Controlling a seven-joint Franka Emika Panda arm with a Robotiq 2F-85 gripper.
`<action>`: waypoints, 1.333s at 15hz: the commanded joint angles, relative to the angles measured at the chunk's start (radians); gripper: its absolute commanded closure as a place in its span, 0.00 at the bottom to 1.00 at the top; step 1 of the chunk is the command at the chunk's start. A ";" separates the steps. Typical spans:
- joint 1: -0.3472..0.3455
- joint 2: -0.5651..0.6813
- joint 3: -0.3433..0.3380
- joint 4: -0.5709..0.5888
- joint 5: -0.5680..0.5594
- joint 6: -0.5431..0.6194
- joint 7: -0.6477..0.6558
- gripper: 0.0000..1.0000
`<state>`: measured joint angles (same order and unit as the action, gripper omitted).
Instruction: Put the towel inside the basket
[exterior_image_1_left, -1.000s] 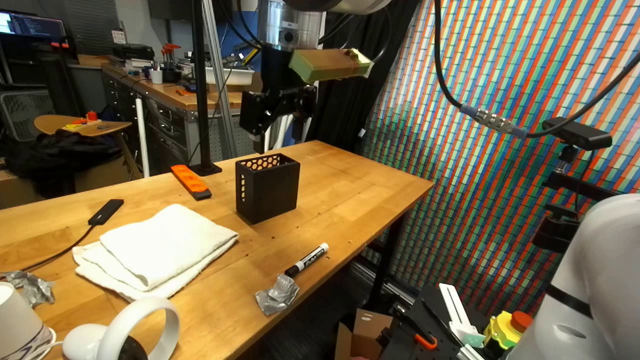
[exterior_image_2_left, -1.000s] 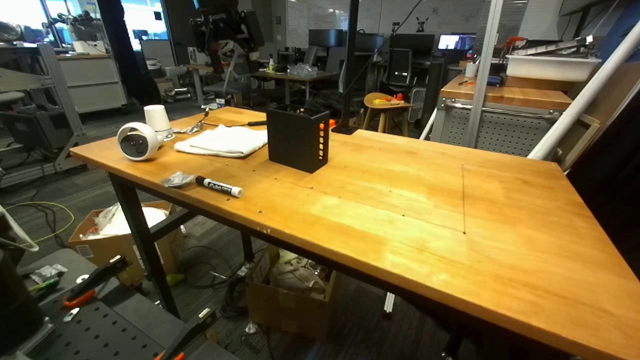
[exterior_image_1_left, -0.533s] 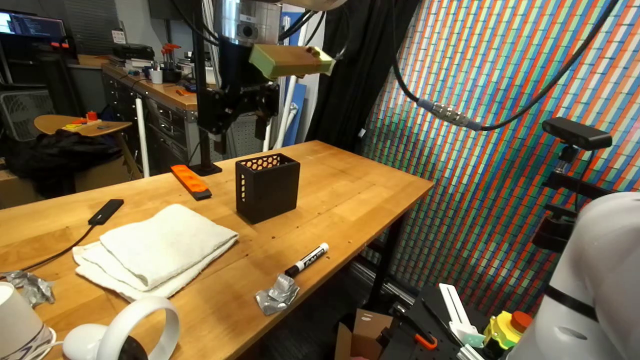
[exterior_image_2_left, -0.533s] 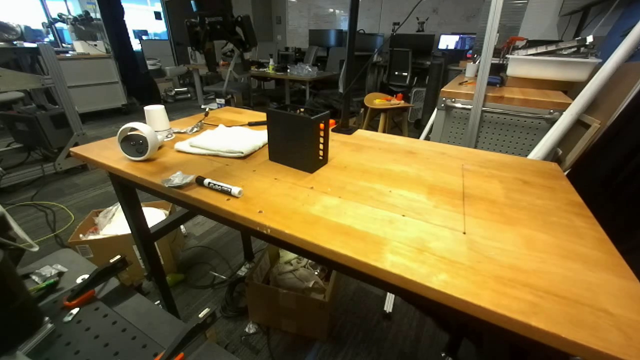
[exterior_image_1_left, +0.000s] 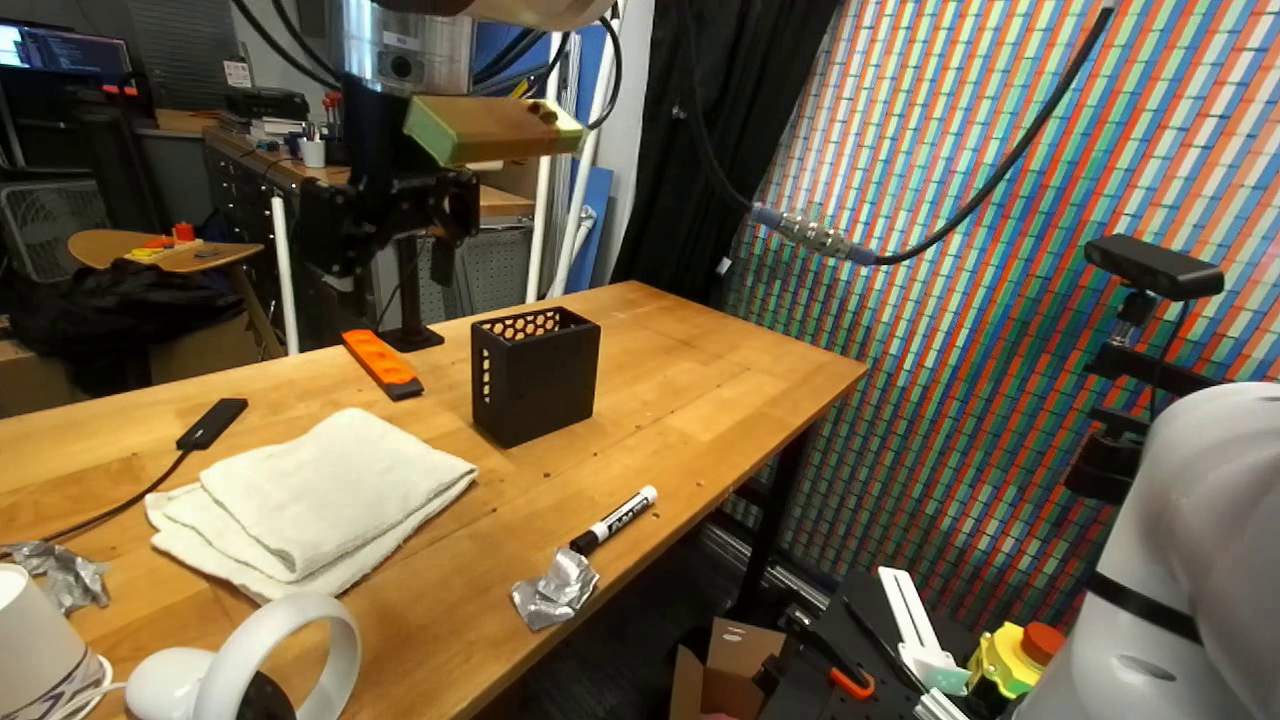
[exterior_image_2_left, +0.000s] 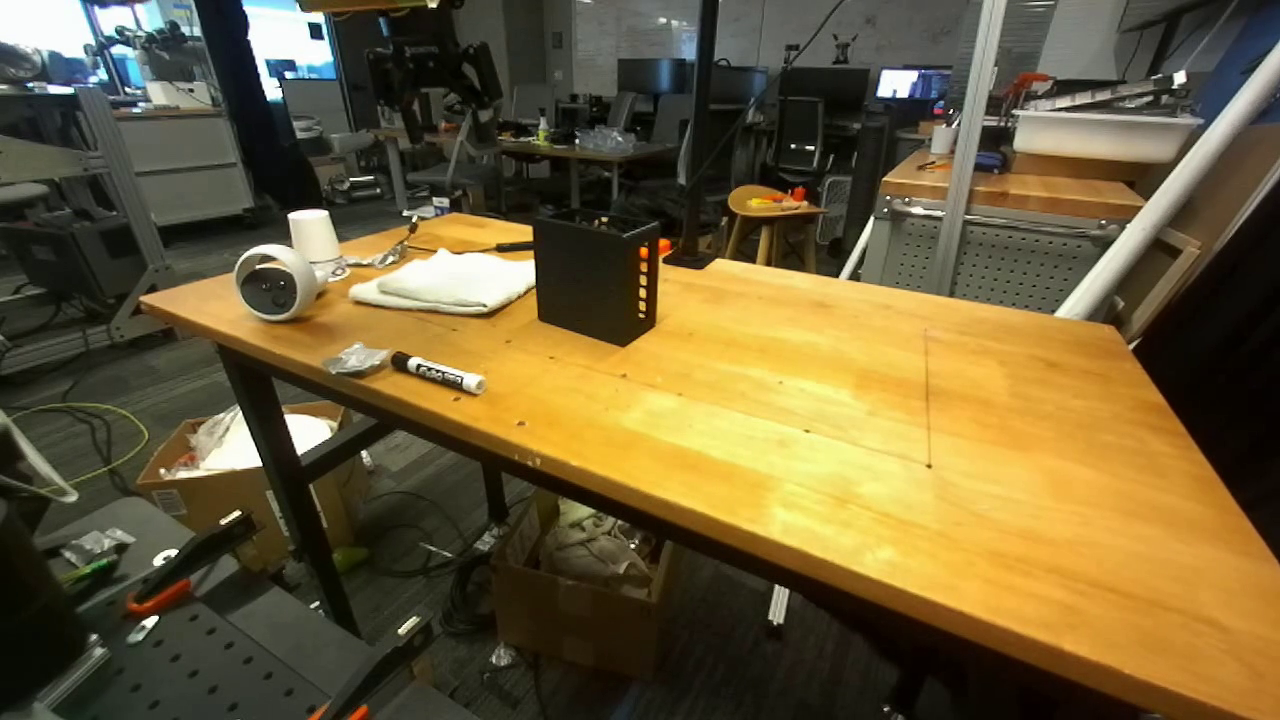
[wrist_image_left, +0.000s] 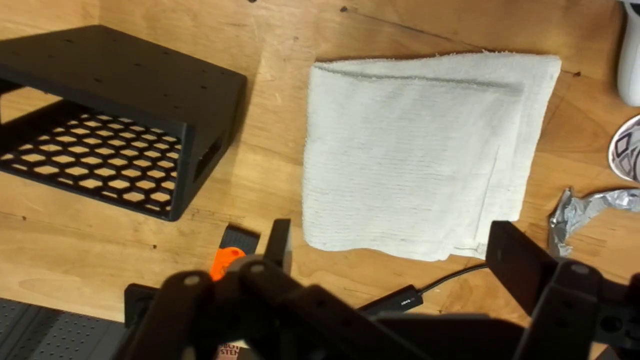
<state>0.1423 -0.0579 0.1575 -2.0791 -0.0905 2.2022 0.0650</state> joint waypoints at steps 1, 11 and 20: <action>0.024 0.113 0.022 0.091 -0.009 0.045 0.009 0.00; 0.081 0.433 0.020 0.214 -0.078 0.191 -0.049 0.00; 0.062 0.592 -0.006 0.265 -0.075 0.213 -0.145 0.26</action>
<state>0.2113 0.5062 0.1593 -1.8434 -0.1747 2.4214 -0.0416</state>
